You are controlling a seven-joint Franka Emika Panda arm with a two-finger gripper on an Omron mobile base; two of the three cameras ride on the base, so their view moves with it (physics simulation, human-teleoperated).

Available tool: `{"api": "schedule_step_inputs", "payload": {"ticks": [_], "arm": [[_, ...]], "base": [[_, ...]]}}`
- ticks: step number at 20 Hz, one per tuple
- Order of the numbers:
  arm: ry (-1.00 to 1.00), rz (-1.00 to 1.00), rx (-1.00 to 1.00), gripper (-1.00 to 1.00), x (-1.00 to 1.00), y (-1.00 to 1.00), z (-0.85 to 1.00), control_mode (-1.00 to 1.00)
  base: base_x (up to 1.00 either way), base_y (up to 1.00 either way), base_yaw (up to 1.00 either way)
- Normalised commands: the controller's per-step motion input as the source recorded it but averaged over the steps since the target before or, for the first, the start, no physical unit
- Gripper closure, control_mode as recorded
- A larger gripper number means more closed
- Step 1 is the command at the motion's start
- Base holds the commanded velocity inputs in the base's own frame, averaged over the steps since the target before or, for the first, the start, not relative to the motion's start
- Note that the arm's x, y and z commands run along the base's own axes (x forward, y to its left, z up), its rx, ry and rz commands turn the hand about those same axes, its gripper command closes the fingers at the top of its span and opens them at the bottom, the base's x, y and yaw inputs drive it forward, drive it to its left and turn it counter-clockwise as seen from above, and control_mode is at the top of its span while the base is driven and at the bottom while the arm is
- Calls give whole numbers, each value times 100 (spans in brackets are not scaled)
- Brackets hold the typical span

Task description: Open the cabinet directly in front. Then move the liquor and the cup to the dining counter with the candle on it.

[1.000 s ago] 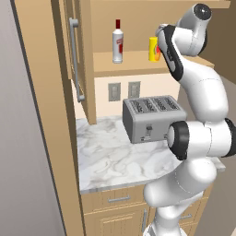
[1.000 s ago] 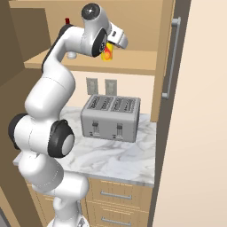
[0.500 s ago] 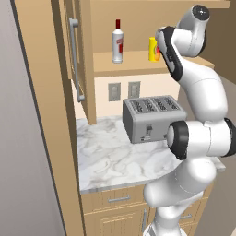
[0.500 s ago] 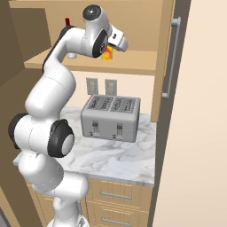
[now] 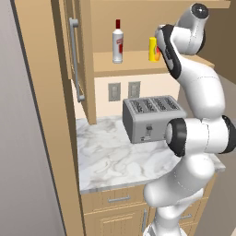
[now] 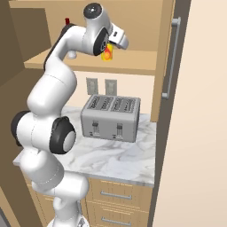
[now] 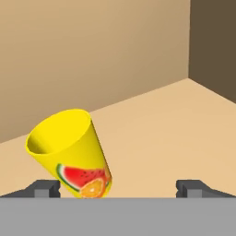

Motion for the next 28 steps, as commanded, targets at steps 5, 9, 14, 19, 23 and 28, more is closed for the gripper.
{"api": "schedule_step_inputs", "payload": {"ticks": [5, 9, 14, 19, 23, 28], "arm": [[-7, 0, 0, -100, 8, -5, 6, -100], [-15, 0, 0, -100, 0, -2, 0, -100], [0, 0, 0, -100, 0, 0, 0, -100], [0, 0, 0, -100, 22, 0, 0, -100], [0, 0, 0, -100, 38, 0, 0, -100], [0, 0, 0, -100, 36, 0, 0, -100]], "base": [[0, 0, 0], [0, 0, 0], [0, 0, 0], [0, 0, 0], [0, 0, 0], [0, 0, 0]]}}
